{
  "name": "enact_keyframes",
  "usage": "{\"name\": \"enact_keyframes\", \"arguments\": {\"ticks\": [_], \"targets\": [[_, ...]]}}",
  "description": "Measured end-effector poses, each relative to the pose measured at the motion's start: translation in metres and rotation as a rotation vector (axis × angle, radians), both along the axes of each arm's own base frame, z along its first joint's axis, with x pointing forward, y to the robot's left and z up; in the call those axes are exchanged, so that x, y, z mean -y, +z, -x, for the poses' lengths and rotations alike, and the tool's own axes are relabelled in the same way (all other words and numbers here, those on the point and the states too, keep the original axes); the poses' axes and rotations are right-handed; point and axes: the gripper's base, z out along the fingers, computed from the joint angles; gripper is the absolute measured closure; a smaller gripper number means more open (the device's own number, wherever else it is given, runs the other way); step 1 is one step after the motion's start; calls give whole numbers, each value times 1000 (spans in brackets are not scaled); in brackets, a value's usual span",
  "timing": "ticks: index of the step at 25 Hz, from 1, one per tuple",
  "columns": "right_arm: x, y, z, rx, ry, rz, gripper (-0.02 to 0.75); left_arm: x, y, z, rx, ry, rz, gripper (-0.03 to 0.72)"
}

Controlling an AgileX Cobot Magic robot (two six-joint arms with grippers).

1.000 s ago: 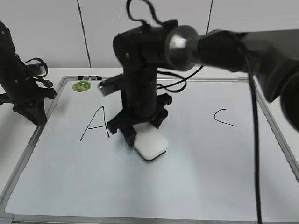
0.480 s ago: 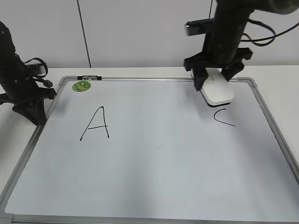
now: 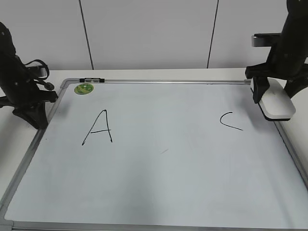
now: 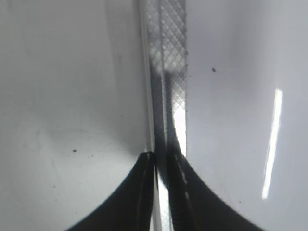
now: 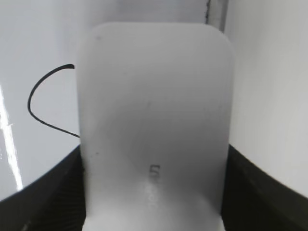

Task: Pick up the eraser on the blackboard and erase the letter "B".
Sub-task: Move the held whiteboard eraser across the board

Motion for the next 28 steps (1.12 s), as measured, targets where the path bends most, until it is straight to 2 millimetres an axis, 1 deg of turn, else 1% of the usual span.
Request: {"name": "enact_keyframes", "arguments": {"ticks": [2,6,12,19,28], "targets": [[6,-1,0,-2,-9,-3,211,0,0,0,0,0,0,596],[6,-2,0,-7,2,-10,211,0,0,0,0,0,1,595],[8,-25,-2,-66,-1,-16,211,0,0,0,0,0,1,589],[22,-42,-5,-104,-21,-52,211,0,0,0,0,0,1,587],[24,-42,-5,-103,-19,-54,211,0,0,0,0,1,2,586]]}}
